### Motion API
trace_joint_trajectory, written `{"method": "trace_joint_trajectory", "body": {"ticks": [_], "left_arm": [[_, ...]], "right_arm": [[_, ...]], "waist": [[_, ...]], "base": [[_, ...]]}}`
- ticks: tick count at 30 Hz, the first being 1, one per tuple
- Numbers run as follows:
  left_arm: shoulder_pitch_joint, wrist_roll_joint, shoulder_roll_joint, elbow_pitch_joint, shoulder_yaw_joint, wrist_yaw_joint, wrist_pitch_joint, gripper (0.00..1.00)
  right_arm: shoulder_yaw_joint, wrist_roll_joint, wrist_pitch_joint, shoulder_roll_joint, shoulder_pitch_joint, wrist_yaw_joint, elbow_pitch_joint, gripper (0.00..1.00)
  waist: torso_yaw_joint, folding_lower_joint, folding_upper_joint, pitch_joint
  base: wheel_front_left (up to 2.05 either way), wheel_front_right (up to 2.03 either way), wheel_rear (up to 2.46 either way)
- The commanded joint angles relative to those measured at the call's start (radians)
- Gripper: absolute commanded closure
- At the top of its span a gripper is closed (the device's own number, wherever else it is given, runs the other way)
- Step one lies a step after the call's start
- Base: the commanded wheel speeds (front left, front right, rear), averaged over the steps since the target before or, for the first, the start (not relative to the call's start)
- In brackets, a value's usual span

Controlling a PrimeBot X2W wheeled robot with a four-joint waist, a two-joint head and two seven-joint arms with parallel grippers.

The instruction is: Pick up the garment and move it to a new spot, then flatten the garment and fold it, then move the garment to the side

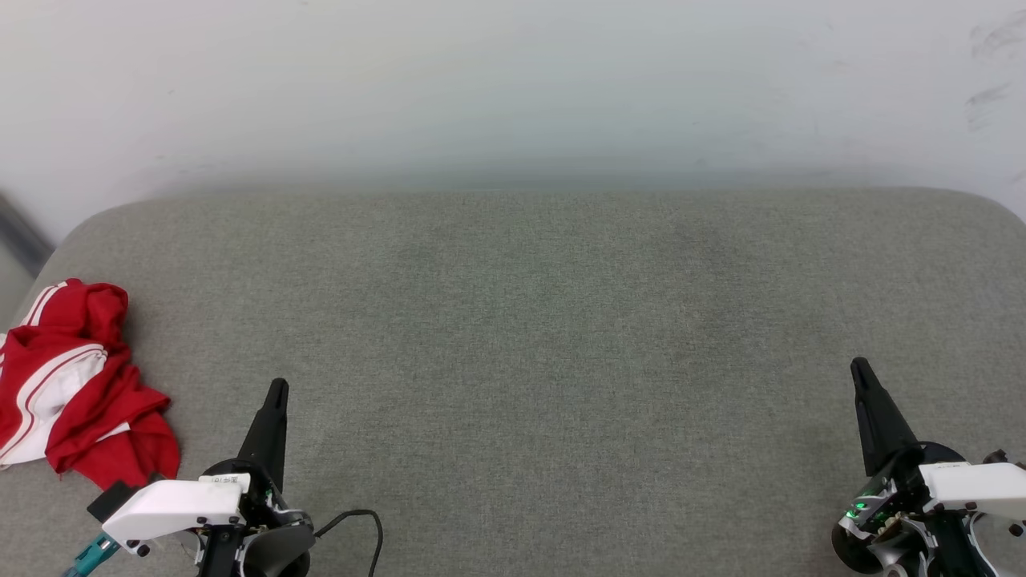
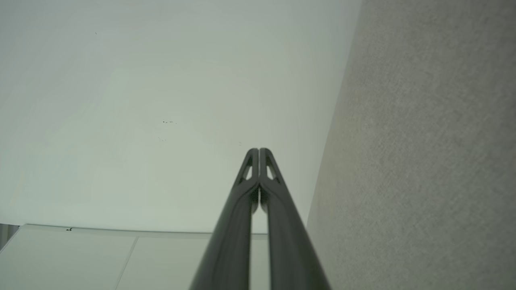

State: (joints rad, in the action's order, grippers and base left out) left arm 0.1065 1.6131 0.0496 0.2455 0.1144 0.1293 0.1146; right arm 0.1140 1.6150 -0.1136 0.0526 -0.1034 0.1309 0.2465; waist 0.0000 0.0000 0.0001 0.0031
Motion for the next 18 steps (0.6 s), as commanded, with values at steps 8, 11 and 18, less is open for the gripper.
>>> {"method": "trace_joint_trajectory", "body": {"ticks": [8,11,18], "left_arm": [[-0.006,0.001,-0.001,0.010,-0.006,-0.001,-0.003,0.00],[-0.003,0.003,-0.001,0.002,-0.024,-0.001,-0.017,0.00],[0.007,-0.013,0.001,-0.021,-0.069,-0.001,-0.053,0.00]], "right_arm": [[-0.002,-0.001,0.004,0.000,0.010,0.000,0.009,0.00],[-0.011,-0.004,0.019,0.000,0.014,0.000,-0.003,0.00],[-0.029,-0.018,0.055,-0.001,0.025,0.000,-0.034,0.00]], "waist": [[0.000,0.0000,-0.0001,0.000],[0.000,0.0000,-0.0001,0.000],[-0.001,0.0000,-0.0001,0.001]], "base": [[0.00,0.00,0.00],[0.00,0.00,0.00],[0.00,0.00,0.00]]}}
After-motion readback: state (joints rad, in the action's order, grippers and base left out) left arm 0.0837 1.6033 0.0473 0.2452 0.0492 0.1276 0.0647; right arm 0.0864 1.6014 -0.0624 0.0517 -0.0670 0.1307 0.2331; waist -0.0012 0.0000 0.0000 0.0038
